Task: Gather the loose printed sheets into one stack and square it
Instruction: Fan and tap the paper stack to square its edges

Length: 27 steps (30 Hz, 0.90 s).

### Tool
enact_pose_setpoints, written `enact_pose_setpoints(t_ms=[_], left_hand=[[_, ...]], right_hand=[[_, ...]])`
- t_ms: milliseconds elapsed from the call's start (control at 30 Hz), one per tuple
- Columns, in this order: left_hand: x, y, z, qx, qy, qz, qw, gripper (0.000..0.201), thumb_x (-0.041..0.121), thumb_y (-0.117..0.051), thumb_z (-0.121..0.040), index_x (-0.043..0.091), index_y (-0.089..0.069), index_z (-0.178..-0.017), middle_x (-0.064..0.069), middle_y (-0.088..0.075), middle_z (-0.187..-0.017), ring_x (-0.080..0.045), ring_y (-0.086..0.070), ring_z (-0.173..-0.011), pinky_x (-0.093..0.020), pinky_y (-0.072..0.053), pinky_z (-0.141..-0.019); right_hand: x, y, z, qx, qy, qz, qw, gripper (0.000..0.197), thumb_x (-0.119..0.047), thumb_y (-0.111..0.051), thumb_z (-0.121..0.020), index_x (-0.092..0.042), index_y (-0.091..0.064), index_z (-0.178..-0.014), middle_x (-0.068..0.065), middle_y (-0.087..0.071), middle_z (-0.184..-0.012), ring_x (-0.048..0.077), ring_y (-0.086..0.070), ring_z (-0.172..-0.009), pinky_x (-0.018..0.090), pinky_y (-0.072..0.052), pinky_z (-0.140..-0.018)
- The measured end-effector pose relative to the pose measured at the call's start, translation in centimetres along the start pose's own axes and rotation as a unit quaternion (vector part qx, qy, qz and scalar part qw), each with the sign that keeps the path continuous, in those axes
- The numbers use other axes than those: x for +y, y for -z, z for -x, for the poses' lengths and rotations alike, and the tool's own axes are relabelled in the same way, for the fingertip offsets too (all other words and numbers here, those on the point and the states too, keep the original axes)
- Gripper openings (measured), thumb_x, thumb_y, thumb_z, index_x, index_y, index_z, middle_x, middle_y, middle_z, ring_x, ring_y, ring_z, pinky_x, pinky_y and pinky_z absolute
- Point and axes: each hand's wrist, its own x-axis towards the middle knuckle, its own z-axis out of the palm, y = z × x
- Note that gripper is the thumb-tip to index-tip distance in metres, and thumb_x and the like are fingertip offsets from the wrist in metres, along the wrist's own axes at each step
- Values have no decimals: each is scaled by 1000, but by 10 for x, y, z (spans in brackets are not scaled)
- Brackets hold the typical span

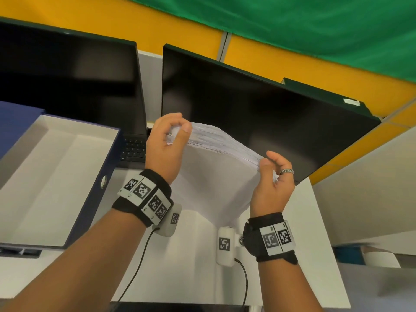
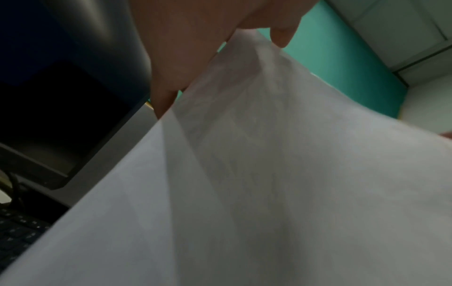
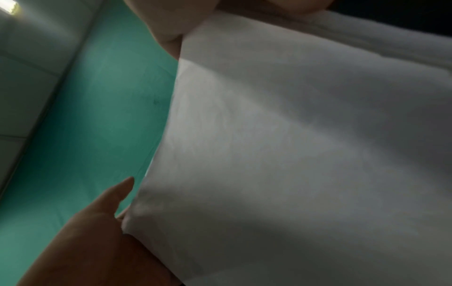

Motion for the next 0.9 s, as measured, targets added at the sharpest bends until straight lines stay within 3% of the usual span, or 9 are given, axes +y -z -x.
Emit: enact_pose_setpoints(t_ms=[133, 267, 433, 500, 567, 667, 733, 833, 900], left_hand=[[1, 0, 1, -20, -30, -10, 999, 3, 25, -65, -89, 22, -64, -88, 4, -54, -129, -14, -51, -123, -20, -40, -100], [1, 4, -3, -34, -61, -63, 996, 7, 19, -64, -93, 19, -59, -88, 2, -55, -127, -11, -51, -119, -13, -37, -100], [5, -1, -4, -2, -37, -33, 999, 13, 3, -55, -89, 15, -50, -88, -5, -59, -118, -7, -55, -105, -2, -38, -87], [8, -4, -6, 11, 18, 30, 999, 19, -4, -51, -88, 11, -50, -99, -6, -57, -117, -2, -54, -101, -2, -40, -82], [8, -1, -7, 2, 35, 69, 997, 30, 5, -55, -89, 12, -48, -117, -2, -53, -121, 1, -53, -103, -4, -42, -85], [-5, 7, -4, -88, 36, 42, 995, 73, 26, -78, -79, 33, -32, -135, 2, -47, -135, -3, -49, -119, -7, -41, -97], [-14, 10, -1, -115, 77, 17, 990, 85, 19, -86, -73, 38, -33, -136, 4, -49, -130, -7, -54, -115, -13, -47, -96], [-16, 10, -3, -79, 72, -12, 994, 46, 14, -83, -77, 22, -58, -115, 9, -63, -103, -2, -63, -92, -29, -58, -86], [-13, 10, -2, -76, 42, -4, 996, 35, 12, -81, -78, 19, -60, -105, 11, -64, -95, 2, -63, -85, -21, -57, -78]], right_hand=[[0, 0, 0, 6, 4, 8, 1000, 15, -21, -60, -93, -35, -60, -99, -23, -59, -97, -9, -58, -93, 13, -46, -82], [3, 0, -1, 1, 14, 17, 1000, 15, -20, -60, -93, -35, -60, -97, -22, -60, -97, -17, -56, -90, 13, -45, -82], [3, -1, -1, -5, 19, 13, 1000, 15, -21, -60, -94, -35, -60, -98, -20, -60, -99, -6, -58, -94, 13, -46, -81], [0, 0, 0, -12, 23, 4, 1000, 18, -20, -63, -91, -35, -59, -100, -20, -61, -97, -9, -60, -90, 16, -51, -81], [1, 3, 0, -42, 25, -21, 999, 35, -14, -73, -84, -31, -57, -110, -19, -64, -95, -8, -64, -87, 21, -58, -79], [10, 11, -5, -114, 11, -10, 993, 67, -11, -84, -70, -31, -51, -124, -29, -64, -92, -7, -66, -89, 19, -59, -72], [16, 13, -11, -133, -16, 17, 991, 56, -16, -87, -68, -35, -60, -114, -28, -65, -96, -5, -66, -89, 25, -60, -75], [21, 13, -22, -136, -47, 2, 990, 31, -14, -85, -70, -28, -69, -93, -11, -73, -88, 4, -71, -82, 31, -61, -72], [21, 15, -28, -143, -31, -17, 989, 30, -11, -84, -72, -26, -69, -93, -10, -73, -87, 5, -72, -82, 24, -59, -68]])
